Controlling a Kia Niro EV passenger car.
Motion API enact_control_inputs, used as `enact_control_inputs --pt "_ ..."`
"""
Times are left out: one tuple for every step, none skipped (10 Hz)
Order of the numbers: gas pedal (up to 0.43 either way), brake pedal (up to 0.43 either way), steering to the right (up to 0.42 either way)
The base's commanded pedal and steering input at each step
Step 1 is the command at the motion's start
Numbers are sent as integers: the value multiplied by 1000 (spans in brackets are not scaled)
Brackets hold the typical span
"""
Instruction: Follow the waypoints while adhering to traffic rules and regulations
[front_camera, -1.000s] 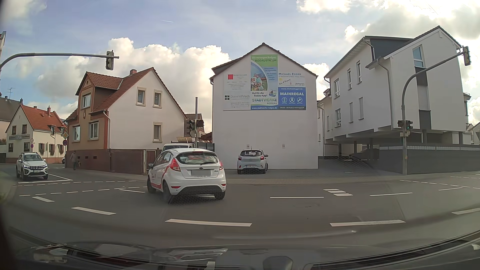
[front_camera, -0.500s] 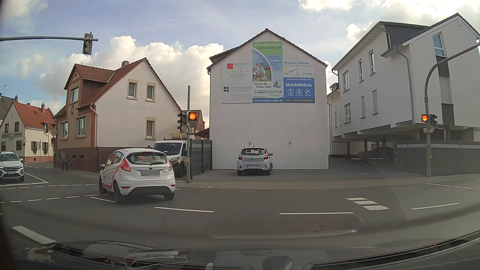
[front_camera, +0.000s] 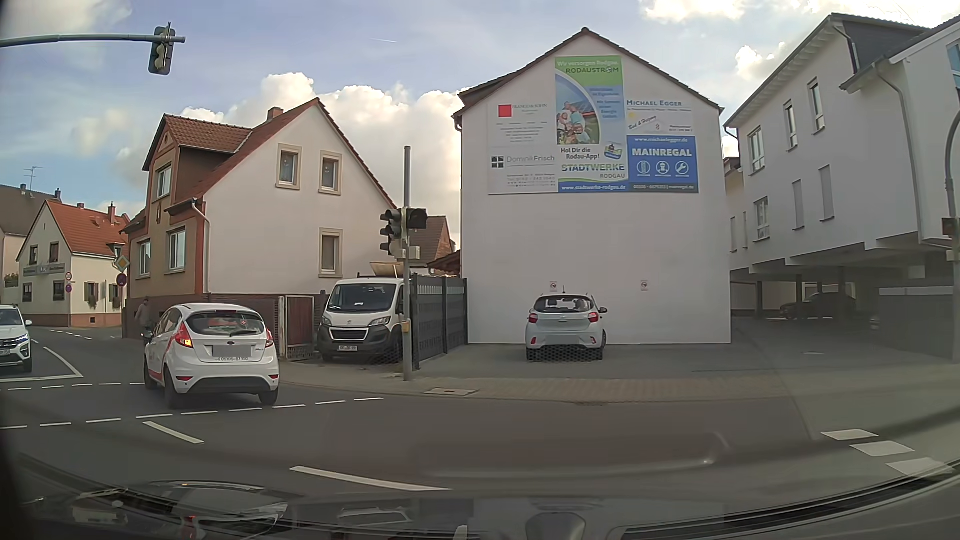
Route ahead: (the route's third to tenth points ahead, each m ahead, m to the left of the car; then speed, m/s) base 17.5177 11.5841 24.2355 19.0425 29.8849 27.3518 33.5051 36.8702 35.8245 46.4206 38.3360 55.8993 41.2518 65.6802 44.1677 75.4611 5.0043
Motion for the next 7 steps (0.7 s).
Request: enact_control_inputs --pt "98 0 -251" --pt "98 0 -272" --pt "98 0 -291" --pt "98 0 -315" --pt "110 0 -337" --pt "118 0 -352" --pt "130 0 -371"
